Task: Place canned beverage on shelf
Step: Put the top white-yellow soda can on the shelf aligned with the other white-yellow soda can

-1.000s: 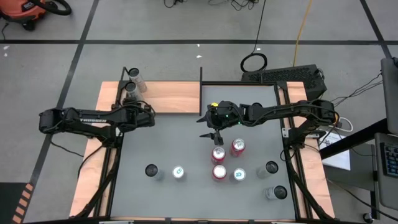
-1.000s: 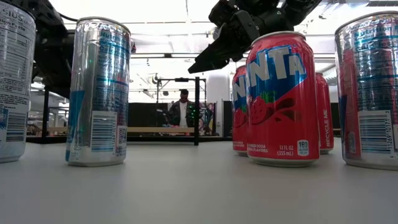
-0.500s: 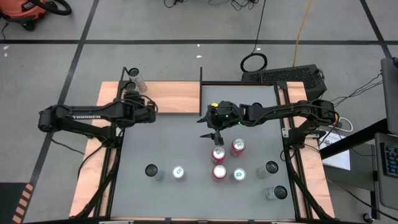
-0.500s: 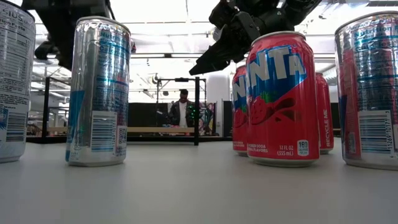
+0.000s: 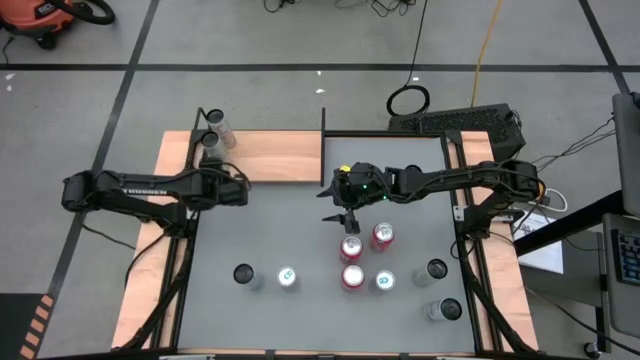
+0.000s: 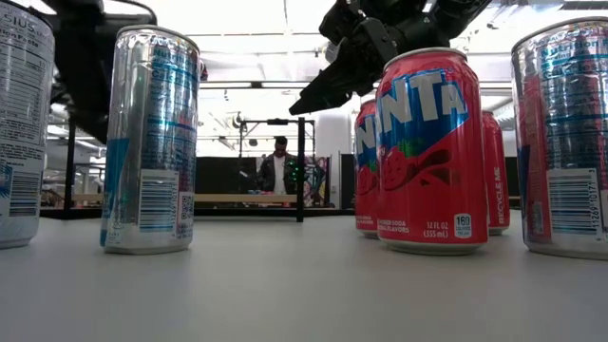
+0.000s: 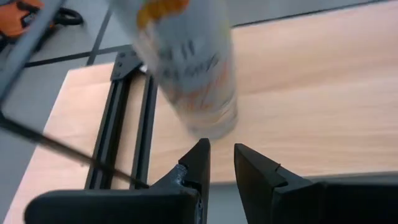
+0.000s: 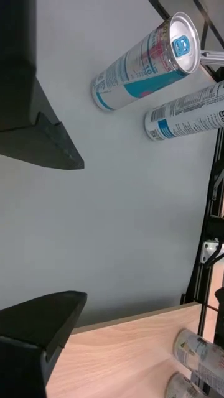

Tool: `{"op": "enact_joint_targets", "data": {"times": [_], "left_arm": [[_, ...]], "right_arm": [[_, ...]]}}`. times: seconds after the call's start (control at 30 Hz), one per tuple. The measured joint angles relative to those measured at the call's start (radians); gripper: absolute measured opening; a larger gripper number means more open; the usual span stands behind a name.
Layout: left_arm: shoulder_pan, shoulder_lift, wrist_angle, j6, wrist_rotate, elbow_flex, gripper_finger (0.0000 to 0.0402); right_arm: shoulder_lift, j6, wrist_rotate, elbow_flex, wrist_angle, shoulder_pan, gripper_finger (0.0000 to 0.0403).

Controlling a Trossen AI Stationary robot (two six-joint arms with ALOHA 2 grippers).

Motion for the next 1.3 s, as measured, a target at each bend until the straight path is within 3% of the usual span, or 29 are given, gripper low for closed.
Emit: {"op": "enact_joint_targets", "data": {"times": [0.2,0.43,0.87,1.3], "left_arm": [[-0.013,0.000,0.010,-0.089,-0.033,-0.084,0.0073],[-0.011,0.000,0.115,-0.062,-0.140,-0.154,0.0073],[0.013,0.000,0.123,-0.059,-0.219,-0.163,0.0073],[0.132,0.000,0.259,0.149,-0.232,-0.163,0.0073]], "right_arm": [[0.000,-0.004,0.000,0.000,0.000,0.000,0.0270],[0.000,-0.016,0.000,0.000,0.006,0.000,0.0270],[0.000,-0.014,0.000,0.000,0.000,0.000,0.0270],[0.000,-0.006,-0.013,0.000,0.000,0.000,0.0270]]}}
